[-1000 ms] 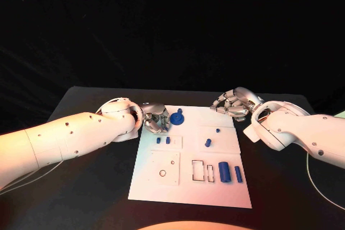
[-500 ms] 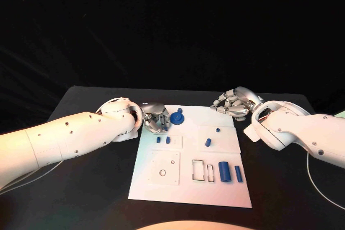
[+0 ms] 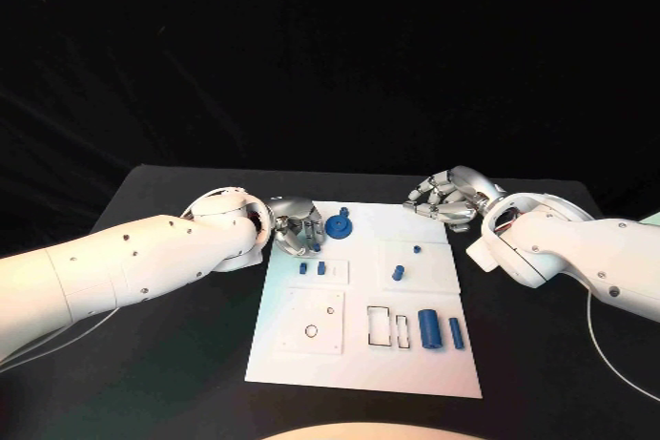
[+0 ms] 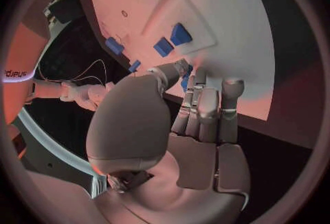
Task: Assemble the parts on the task board
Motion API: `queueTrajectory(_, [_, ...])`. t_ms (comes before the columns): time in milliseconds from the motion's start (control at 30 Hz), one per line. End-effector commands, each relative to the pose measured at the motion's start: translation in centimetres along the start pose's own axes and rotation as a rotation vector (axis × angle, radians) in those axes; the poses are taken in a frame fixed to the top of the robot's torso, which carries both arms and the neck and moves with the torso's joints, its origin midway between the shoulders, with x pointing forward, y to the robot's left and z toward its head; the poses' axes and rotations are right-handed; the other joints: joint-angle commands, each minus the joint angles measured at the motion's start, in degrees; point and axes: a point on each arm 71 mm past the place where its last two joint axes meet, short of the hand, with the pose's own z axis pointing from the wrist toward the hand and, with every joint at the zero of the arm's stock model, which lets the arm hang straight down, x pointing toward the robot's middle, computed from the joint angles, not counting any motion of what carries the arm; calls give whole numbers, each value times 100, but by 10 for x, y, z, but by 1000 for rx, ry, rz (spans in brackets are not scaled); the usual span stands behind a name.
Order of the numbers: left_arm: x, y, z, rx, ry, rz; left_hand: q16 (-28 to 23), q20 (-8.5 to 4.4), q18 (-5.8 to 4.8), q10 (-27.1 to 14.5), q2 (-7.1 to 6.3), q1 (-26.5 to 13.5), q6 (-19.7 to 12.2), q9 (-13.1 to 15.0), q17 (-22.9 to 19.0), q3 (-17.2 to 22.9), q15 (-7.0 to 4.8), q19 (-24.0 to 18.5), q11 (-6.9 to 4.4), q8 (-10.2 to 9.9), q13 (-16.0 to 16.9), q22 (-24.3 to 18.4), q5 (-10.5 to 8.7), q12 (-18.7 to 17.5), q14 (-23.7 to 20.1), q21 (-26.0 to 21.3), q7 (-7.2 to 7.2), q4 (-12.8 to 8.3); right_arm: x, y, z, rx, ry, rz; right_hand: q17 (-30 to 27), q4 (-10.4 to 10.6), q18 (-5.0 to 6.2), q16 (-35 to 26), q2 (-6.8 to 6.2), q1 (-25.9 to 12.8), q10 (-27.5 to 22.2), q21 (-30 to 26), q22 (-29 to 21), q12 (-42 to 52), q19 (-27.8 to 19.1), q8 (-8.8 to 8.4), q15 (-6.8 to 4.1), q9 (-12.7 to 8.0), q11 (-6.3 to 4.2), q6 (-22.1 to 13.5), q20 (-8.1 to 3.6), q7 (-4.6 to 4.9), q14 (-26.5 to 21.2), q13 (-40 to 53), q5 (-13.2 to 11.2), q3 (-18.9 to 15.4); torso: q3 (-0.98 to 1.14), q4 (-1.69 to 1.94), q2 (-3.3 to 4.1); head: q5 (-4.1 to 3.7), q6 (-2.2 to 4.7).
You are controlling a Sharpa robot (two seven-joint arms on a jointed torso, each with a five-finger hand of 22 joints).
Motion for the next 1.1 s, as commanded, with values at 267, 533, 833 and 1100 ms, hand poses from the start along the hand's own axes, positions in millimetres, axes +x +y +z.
queueTrajectory(267, [-1, 7, -6, -19, -8, -22, -16, 14, -68, -55, -39, -106, -89, 0, -42, -109, 27, -82, 20, -62, 15, -73, 15, -56, -54, -86, 3, 43, -1, -4, 1, -9, 25, -27, -106, -33, 135, -296, -191, 201, -259, -237, 438, -855, -48, 142, -26, -30, 1, -37, -7, 30, 180, -844, -192, 190, 0, -3, 1, -12, 1])
queueTrajectory(533, [-6, 21, -18, -51, -28, -65, -35, 18, -59, -93, -20, -55, -139, 5, -104, -123, 31, -117, 25, -94, 21, -122, 20, -93, -92, -126, 7, 44, 0, -7, 0, -53, 79, -160, -71, -132, 117, -256, -495, 1070, -162, -197, 523, -2135, 21, 121, -26, -151, 7, 194, -15, 21, 203, -2012, -524, 837, 5, -4, 2, -26, 11])
queueTrajectory(833, [-24, 43, -38, -1, -190, -454, -1185, 117, 176, -418, 47, 159, 194, 121, -2336, 120, 165, -1218, 202, 18, -18, -1288, 23, -306, -1456, -1094, 135, -59, 8, -7, -4, -156, 120, -464, 1, -307, 91, -183, -757, 1250, 139, -75, 660, -3201, 87, -36, -14, -267, 7, 547, -31, -59, 235, -3040, -698, 1529, 12, -17, -2, -147, 38])
queueTrajectory(1100, [-38, 54, -53, 119, -339, -878, -1728, 125, 177, -429, 160, 239, 180, 142, -2640, 112, 179, -1331, 235, -36, -57, -1447, 21, -328, -1666, -1357, 176, -163, 19, -11, -7, -200, 116, -624, 10, -377, 79, -170, -809, 1160, 275, -24, 718, -3567, 126, -143, -37, -305, -14, 627, -79, -84, 264, -3413, -946, 1747, 6, -7, 6, -266, 56])
